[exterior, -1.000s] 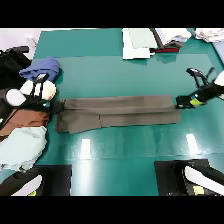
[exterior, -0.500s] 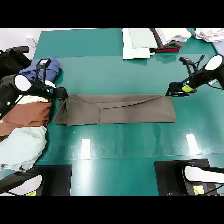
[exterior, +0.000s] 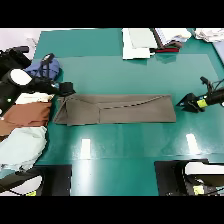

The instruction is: Fold the shirts.

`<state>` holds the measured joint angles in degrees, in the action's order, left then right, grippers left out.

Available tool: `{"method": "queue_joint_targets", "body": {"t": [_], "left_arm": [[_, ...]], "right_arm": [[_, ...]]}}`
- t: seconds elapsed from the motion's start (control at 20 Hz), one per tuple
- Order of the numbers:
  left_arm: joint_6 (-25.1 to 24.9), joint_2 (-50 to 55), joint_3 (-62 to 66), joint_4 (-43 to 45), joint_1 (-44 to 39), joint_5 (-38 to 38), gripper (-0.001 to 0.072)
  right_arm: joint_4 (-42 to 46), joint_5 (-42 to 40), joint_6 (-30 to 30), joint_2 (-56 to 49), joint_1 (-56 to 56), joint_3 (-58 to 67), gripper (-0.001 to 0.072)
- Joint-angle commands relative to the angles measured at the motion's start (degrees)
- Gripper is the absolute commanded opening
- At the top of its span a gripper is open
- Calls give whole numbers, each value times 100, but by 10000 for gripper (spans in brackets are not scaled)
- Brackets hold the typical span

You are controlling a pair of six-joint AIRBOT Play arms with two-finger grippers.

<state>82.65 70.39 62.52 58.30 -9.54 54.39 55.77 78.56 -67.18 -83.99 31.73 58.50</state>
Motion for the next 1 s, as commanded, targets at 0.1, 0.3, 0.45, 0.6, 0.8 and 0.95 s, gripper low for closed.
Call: {"method": "queue_joint_targets", "body": {"t": [0.1, 0.3, 0.45, 0.6, 0.8, 0.95], "left_arm": [[269, 608, 11, -225, -1047, -411, 21], [289, 1303, 328, -236, -1803, -990, 21], [293, 2015, 1104, -240, -2162, -988, 21], [304, 2706, 1853, -240, -2413, -962, 21], [304, 3250, 2302, -251, -2549, -831, 21], [302, 3355, 2302, -212, -2549, -833, 21]], "right_arm": [[-844, -251, 448, -581, -247, -393, 509], [-970, -433, 579, -496, -780, -44, 15], [-975, -103, 503, 83, -1078, 691, 14], [-975, -57, 140, 739, -1556, 1456, 15], [-970, 46, -380, 1137, -2299, 2444, 15], [-968, 153, -636, 1143, -2787, 2964, 14]]}}
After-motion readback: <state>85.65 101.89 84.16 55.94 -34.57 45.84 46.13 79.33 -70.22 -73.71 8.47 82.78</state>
